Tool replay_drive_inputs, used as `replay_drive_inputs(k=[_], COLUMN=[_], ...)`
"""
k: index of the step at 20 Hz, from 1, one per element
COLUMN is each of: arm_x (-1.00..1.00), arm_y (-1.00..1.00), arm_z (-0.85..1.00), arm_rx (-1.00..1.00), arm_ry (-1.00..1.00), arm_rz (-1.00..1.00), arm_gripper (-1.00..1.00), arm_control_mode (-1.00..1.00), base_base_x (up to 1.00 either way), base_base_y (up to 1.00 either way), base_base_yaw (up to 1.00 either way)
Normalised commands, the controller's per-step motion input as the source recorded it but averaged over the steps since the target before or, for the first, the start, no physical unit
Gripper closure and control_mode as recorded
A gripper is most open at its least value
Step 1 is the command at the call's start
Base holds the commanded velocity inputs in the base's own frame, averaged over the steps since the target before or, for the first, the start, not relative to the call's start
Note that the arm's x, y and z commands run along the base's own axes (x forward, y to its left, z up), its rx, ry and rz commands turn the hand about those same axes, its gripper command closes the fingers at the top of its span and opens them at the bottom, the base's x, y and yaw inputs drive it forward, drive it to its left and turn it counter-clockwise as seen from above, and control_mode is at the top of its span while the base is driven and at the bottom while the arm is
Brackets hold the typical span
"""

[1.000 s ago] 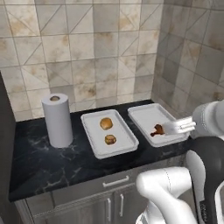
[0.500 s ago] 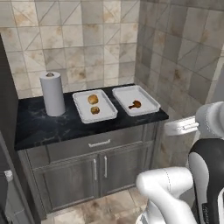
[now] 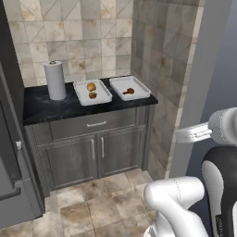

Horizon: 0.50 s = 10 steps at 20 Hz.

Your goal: Place one potato and one chicken drumstick in each tupperware on the nearby counter, to pack two identical lunches.

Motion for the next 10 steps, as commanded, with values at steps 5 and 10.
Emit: replay_drive_inputs(k=[5, 10], arm_x=[0.0, 0.0], arm_y=[0.0, 0.0], arm_z=[0.0, 0.0], arm_rx=[0.0, 0.0], arm_ry=[0.0, 0.0], arm_rz=[0.0, 0.0], arm_gripper=[-1.0, -1.0], arm_control_mode=[1.0, 1.0], base_base_x=[-0.8, -0.36], base_base_y=[0.94, 1.0], base_base_yaw=[0.0, 0.0])
